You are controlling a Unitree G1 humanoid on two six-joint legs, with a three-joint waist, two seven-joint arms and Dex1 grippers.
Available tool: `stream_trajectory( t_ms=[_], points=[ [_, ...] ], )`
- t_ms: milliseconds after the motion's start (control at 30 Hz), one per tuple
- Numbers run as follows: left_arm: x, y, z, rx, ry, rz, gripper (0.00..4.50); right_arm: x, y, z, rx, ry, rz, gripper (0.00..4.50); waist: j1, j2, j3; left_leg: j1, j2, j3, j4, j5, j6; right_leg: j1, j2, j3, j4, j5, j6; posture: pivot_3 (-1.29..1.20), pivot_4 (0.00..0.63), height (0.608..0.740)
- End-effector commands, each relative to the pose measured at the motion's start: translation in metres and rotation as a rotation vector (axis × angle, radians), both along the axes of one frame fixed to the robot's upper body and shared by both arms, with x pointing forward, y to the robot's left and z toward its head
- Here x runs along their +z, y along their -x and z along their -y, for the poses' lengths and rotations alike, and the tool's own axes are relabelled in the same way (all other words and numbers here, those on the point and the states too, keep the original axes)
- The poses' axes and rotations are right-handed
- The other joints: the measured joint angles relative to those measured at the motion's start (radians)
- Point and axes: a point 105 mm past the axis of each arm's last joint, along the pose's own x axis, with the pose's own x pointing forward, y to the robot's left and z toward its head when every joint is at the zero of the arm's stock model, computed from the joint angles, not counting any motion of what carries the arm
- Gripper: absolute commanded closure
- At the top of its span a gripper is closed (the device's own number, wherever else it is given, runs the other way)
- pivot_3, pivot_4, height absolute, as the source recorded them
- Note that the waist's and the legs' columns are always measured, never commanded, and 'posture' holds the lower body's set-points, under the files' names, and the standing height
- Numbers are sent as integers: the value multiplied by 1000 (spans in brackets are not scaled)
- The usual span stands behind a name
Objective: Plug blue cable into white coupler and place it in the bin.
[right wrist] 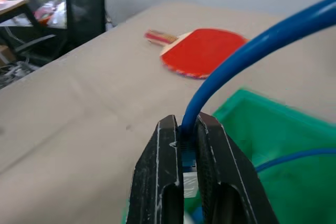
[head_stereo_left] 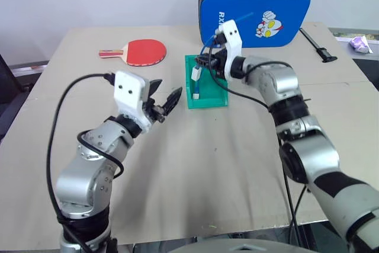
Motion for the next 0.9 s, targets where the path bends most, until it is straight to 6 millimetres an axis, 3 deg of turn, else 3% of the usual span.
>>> stream_trajectory(
  t_ms=[33, 133, 233, 300, 433, 533, 667, 800, 900],
  points=[
    [7, 6, 5, -19, 2, -11, 1328, -3, -12, 5, -30, 36, 12, 3752, 0, 0, 0, 0, -1, 0, -2, 0, 0, 0, 0, 0, 0, 0, 0, 0, 150, 728],
    [6, 6, 4, -14, -3, -26, 1328, -2, -17, 11, -46, 44, 16, 2556, 0, 0, 0, -2, 0, 0, -7, 1, -1, -2, -1, 0, 0, 0, 0, 0, 150, 728],
    [5, 6, 4, -11, -2, -37, 1328, 4, -20, 22, -70, 34, 39, 881, 0, 0, 0, -6, 1, 1, -7, 1, -2, -7, -2, 0, 0, 0, 0, 0, 150, 728],
    [2, 7, 5, -17, -3, -45, 1328, 6, -22, 32, -85, 41, 69, 52, 1, 0, 0, -11, 0, 0, -7, 3, -5, -12, -3, 0, 0, 0, 0, 0, 150, 728],
    [-14, 16, 9, -50, -19, -80, 1328, 7, -1, 69, -33, 16, 193, 52, 5, 0, -1, -12, 0, -1, -7, 3, -6, -12, -3, -1, 0, 0, 0, 0, 150, 728],
    [-44, 24, 2, -10, -78, -140, 1328, -11, 42, 107, 45, -2, 242, 52, 12, -1, -2, -14, 0, -6, -8, 3, -6, -12, -4, -2, -1, 0, 0, 0, 150, 728],
    [-85, 43, -8, -10, -67, -197, 1328, -56, 106, 170, 21, 38, 229, 52, 22, 1, -1, -16, -1, -5, -9, 3, -6, -14, -9, -2, -2, 0, 0, 0, 150, 728],
    [-105, 57, -12, -56, -74, -220, 1328, -82, 133, 203, -46, 81, 222, 52, 16, 2, 0, -8, -1, 1, -8, 1, -1, -12, -8, 1, -2, 0, 0, 0, 150, 728],
    [-115, 63, -16, -75, -102, -216, 1328, -105, 151, 219, -78, 119, 179, 52, 13, 0, 0, 7, 2, 3, -7, 0, 0, 3, -1, 3, -1, -3, -4, 0, 150, 728]
  ],
)
